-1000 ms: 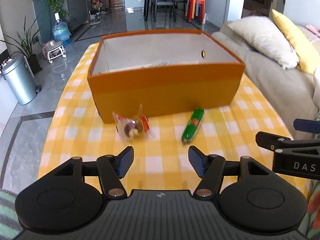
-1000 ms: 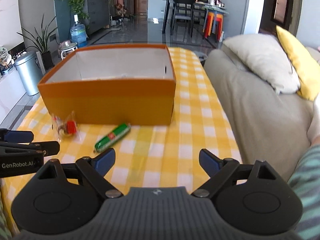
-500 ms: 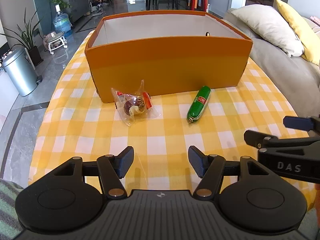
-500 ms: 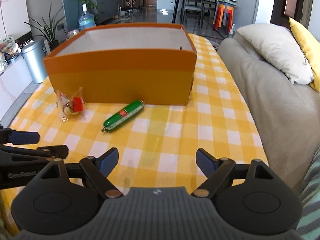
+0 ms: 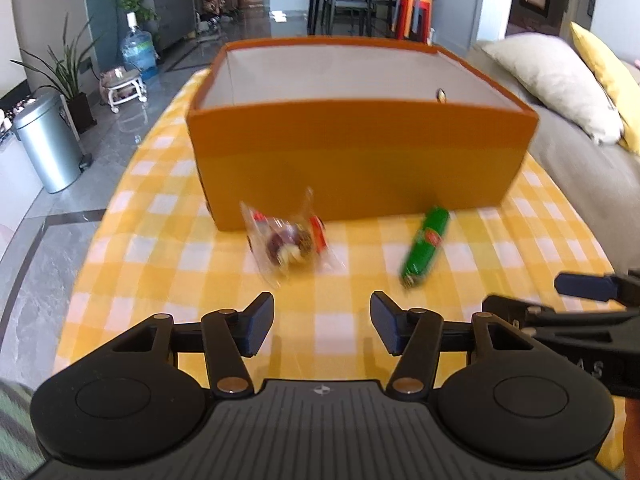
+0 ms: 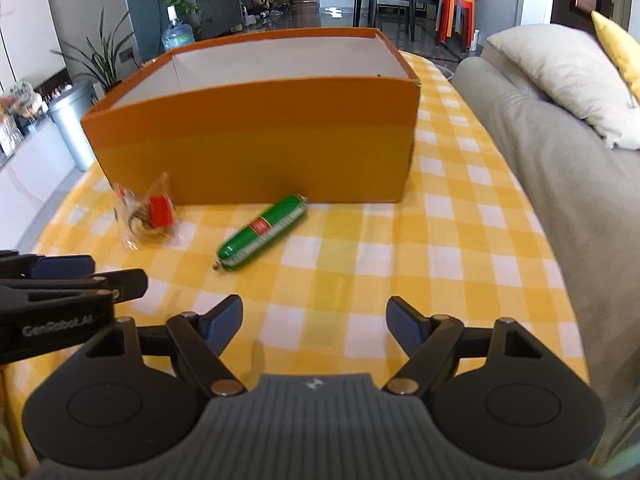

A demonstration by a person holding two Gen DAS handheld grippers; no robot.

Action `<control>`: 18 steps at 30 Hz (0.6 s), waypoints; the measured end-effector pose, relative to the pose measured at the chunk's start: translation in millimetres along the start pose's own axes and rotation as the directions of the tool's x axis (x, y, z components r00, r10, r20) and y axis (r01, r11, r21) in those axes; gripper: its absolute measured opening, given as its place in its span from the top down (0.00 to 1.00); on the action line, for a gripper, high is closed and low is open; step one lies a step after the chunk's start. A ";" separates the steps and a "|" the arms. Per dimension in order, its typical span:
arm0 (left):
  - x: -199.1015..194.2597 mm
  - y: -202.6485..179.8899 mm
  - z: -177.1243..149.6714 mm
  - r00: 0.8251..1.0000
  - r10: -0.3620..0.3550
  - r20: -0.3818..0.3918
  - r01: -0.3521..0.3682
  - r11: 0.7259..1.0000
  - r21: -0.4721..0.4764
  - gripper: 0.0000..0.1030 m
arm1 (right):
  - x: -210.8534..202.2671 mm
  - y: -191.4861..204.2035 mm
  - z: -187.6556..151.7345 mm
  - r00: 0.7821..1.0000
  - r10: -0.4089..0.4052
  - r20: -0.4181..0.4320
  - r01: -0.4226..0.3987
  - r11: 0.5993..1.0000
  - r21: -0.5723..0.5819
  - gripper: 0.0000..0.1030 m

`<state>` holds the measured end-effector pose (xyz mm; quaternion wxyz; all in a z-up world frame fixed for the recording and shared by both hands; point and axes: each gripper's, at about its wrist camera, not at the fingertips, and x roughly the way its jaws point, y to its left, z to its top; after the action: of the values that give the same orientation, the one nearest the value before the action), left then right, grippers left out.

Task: Organize snacks
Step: 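Grasp the clear chocolate treat bag with the left tool while the right tool grasps the green sausage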

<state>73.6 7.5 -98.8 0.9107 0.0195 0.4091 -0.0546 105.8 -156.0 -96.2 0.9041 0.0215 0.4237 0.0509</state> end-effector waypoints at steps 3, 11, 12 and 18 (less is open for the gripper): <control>4.3 9.7 11.2 1.000 0.008 0.016 -0.007 0.999 -0.044 0.36 | 4.2 5.3 6.4 1.000 0.016 0.003 -0.016 1.000 -0.004 0.31; 22.9 27.6 29.4 1.000 0.015 0.021 -0.013 0.995 -0.098 0.36 | 19.9 16.9 26.7 1.000 0.020 -0.004 -0.020 1.000 0.005 0.32; 25.1 28.9 31.0 1.000 0.016 0.023 -0.014 0.995 -0.098 0.36 | 23.4 18.0 29.1 1.000 0.014 -0.010 -0.014 1.000 0.009 0.33; 38.7 33.9 32.9 1.000 0.010 0.008 -0.009 0.995 -0.099 0.36 | 45.8 19.1 41.6 0.999 -0.003 -0.052 0.005 0.999 0.048 0.35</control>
<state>127.5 35.3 -106.2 0.9125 -0.0241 0.4073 -0.0298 165.4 -131.8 -102.9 0.8922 0.0409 0.4480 0.0395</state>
